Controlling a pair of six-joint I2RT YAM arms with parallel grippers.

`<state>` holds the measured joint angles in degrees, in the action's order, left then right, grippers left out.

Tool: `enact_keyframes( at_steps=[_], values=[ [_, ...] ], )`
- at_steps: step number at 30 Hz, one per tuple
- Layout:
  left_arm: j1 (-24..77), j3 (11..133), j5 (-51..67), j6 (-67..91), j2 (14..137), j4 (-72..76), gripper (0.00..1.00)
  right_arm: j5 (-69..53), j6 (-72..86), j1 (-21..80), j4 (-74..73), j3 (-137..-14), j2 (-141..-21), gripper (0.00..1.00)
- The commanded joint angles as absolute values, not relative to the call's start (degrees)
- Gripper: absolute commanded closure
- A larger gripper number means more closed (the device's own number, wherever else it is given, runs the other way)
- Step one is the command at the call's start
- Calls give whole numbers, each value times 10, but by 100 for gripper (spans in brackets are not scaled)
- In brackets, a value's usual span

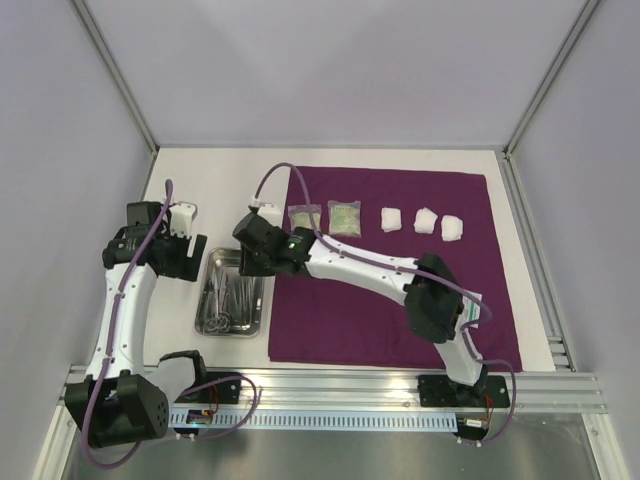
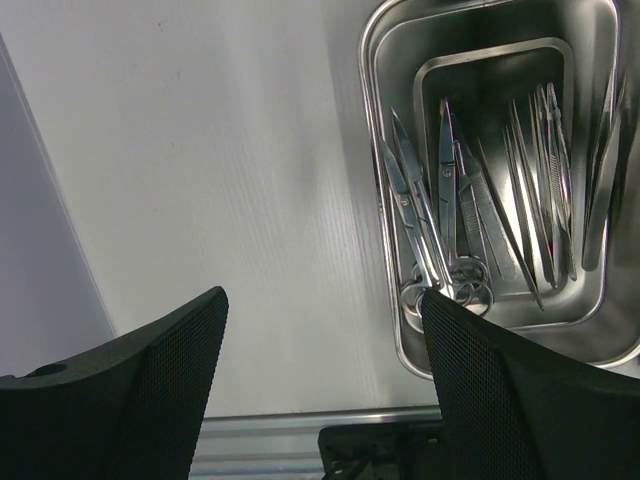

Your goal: Prepare the surgical pack

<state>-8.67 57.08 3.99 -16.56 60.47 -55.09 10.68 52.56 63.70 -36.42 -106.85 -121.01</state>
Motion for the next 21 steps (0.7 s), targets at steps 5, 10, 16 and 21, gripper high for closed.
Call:
enact_keyframes(
  at_steps=[5,10,16,21],
  values=[
    [-89,591,58,-155,603,-552,13,53,428,522,-367,-881,-1012,62],
    [-90,581,71,-145,610,-541,13,68,420,364,-465,-676,-867,62],
    [-89,578,88,-141,613,-534,13,128,365,92,-553,-508,-738,49],
    [-89,577,93,-141,613,-533,13,139,343,-29,-547,-480,-686,41]
  ],
)
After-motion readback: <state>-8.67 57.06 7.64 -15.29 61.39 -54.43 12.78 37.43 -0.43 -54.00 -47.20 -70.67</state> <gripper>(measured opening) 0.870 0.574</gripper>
